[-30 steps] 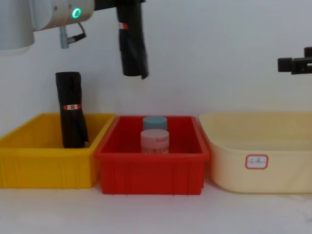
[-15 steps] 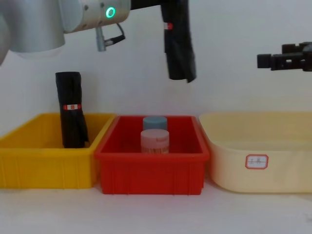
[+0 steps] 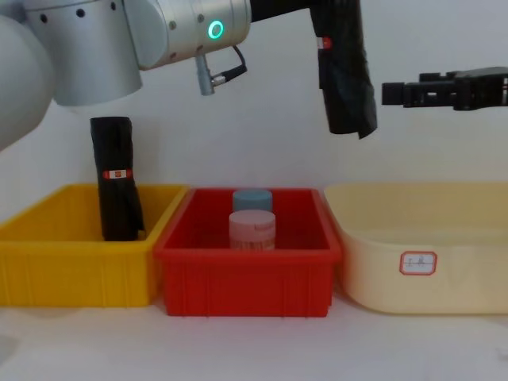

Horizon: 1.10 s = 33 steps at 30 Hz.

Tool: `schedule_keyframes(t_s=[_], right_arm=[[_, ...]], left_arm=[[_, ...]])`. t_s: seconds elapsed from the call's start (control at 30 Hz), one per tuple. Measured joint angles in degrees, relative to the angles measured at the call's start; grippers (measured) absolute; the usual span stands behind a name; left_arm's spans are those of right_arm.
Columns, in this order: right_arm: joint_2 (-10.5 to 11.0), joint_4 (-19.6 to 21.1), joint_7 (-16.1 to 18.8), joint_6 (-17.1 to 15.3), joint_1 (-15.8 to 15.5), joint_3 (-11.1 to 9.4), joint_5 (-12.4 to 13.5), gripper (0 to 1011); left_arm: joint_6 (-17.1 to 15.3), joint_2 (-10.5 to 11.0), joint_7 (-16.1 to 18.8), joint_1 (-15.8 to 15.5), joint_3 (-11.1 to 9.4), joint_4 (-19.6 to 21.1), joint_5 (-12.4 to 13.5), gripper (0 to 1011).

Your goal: Pick up the garbage bag with the one hand and transfer it to the other hand.

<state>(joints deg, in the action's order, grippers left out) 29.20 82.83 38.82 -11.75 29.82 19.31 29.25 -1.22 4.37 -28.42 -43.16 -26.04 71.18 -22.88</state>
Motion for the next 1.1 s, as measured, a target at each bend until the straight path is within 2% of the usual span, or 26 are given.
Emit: schedule_keyframes(t_s=[0.5, 1.1], right_arm=[[-2.6, -5.9, 2.0, 0.7, 4.1, 2.5, 1.1, 1001], [-3.6, -10.3, -2.2, 2.9, 6.9, 3.5, -1.0, 1001]], left_arm=[[2.7, -2.3, -2.4, -0.7, -0.7, -3.2, -2.9, 370], [3.0, -3.1, -3.7, -1.4, -1.9, -4.6, -4.5, 370]])
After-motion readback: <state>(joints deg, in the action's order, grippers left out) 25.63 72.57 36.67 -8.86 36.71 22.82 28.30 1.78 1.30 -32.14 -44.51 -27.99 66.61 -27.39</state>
